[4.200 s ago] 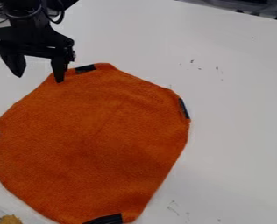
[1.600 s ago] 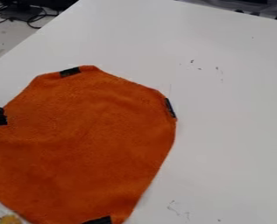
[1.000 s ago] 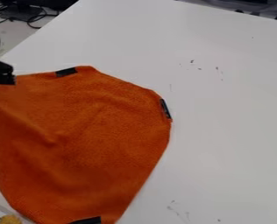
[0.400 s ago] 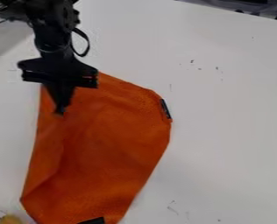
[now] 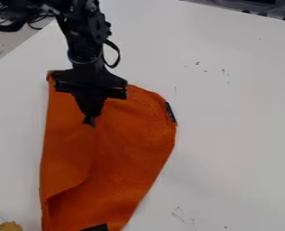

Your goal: Fold the cloth from bottom left to top right

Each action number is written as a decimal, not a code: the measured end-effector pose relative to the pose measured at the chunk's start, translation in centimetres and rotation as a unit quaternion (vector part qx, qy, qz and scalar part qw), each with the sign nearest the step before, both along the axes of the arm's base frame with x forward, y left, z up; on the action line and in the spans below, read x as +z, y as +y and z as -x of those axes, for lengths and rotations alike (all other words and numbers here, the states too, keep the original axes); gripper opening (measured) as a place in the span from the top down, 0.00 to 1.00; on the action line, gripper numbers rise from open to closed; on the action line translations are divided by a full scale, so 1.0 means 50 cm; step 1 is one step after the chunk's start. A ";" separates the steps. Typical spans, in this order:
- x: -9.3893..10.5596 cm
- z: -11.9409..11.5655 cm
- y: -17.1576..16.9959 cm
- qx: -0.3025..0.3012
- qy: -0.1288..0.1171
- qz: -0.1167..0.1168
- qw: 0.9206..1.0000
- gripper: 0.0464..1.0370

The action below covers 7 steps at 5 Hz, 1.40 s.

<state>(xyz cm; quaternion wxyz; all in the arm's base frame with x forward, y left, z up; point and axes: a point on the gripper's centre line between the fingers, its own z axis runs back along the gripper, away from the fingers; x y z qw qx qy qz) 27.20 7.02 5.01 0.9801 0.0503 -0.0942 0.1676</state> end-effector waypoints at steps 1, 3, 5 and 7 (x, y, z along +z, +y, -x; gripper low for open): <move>0.002 -0.007 0.002 0.004 0.000 -0.001 1.000 0.53; 0.017 -0.016 -0.001 -0.001 0.008 -0.012 1.000 0.03; 0.019 -0.023 -0.003 -0.019 0.011 -0.011 1.000 0.04; 0.019 -0.023 -0.003 -0.019 0.011 -0.011 1.000 0.04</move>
